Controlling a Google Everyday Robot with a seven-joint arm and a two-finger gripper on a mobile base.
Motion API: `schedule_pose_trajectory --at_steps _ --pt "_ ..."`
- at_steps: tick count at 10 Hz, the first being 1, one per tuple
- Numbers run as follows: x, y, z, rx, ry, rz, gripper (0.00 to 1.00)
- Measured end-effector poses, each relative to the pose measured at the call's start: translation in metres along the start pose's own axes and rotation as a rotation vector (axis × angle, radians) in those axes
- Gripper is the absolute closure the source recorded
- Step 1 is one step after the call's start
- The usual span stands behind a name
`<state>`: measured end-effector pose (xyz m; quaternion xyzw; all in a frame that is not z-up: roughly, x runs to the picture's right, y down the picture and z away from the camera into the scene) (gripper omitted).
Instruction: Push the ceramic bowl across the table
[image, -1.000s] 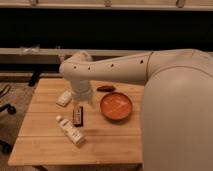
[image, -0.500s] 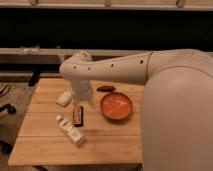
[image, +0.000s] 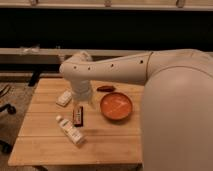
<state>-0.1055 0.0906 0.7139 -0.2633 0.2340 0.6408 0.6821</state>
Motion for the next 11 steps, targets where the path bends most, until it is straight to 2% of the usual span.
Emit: schedule_pose_trajectory --at_steps 4,5,7,9,11 --pt "-0.001 -0.001 -0.001 0.001 0.000 0.000 0.35" --pt "-0.005 -0.008 0.000 0.011 0.004 0.007 0.35" --pt "-0.021 -0.038 0.012 0.034 0.012 0.047 0.35" --pt "-0.042 -0.078 0.036 0.052 0.032 0.102 0.35" --pt "-0.063 -0.106 0.056 0.048 0.041 0.138 0.35"
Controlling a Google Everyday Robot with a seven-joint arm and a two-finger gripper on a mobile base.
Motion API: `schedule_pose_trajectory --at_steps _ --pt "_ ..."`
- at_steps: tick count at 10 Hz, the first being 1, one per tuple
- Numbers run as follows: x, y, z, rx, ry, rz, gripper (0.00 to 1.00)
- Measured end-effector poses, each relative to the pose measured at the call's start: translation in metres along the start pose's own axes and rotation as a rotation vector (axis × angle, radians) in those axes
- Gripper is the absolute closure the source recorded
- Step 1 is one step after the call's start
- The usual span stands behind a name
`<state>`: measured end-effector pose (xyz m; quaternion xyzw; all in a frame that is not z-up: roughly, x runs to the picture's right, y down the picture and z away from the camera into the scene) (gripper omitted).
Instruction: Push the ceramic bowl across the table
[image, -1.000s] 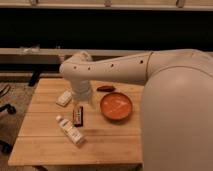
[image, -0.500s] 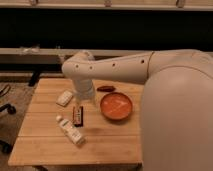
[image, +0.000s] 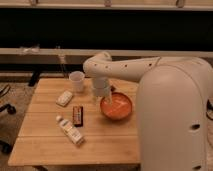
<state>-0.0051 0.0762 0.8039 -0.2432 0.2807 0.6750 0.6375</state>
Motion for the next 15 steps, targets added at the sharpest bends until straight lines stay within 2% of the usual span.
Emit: schedule_pose_trajectory --at_steps 1,4,5,8,11,13,15 --pt "-0.017 -0.013 0.011 -0.016 -0.001 0.027 0.35" --pt "-0.046 -0.037 0.035 -0.054 0.001 0.074 0.35" --pt "-0.056 -0.047 0.049 -0.069 0.009 0.085 0.35" --pt "-0.067 -0.051 0.077 -0.097 0.037 0.092 0.35" --pt "-0.074 -0.038 0.091 -0.114 0.051 0.054 0.35" --pt "-0.077 -0.015 0.089 -0.121 0.050 -0.006 0.35" --pt "-0.078 0.021 0.084 -0.136 0.051 -0.083 0.35"
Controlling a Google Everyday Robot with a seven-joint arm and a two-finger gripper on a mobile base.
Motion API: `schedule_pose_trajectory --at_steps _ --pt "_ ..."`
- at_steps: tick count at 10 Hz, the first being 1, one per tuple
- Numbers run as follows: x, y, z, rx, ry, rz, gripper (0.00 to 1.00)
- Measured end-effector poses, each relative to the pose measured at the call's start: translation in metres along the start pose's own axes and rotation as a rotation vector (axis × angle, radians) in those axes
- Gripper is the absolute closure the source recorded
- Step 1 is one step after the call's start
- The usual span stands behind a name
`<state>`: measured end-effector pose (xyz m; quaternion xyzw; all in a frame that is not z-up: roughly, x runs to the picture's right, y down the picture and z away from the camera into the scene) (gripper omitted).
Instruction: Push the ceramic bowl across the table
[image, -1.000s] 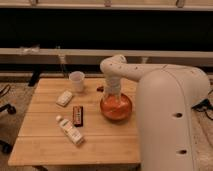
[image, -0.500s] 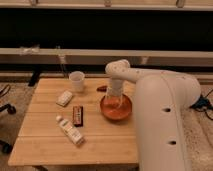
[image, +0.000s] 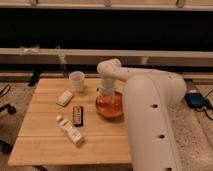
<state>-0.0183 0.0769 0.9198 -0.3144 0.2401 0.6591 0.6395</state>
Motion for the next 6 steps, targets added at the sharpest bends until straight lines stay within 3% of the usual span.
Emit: schedule_pose_trajectory --at_steps 6 --pt "0.000 0.073 0.004 -0.061 0.034 -0.115 0.35"
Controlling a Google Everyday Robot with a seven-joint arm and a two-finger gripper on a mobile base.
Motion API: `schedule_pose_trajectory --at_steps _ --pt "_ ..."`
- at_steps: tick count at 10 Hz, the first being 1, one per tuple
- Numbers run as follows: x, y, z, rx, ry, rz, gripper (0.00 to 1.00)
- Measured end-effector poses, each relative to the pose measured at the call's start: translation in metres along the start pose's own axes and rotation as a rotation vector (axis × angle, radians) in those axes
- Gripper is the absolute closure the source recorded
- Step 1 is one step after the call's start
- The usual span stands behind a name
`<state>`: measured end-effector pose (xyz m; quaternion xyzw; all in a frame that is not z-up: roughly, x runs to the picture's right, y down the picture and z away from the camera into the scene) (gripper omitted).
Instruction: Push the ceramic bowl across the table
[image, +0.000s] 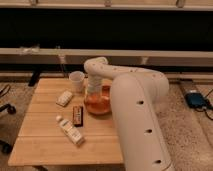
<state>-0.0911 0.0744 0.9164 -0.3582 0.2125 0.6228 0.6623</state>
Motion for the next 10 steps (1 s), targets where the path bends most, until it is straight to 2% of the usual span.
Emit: schedule_pose_trajectory --at_steps 6,10 --pt "0.001 0.037 0.003 -0.033 0.024 -0.096 0.35" --pt "-0.001 0.037 -0.002 -0.024 0.014 -0.111 0.35"
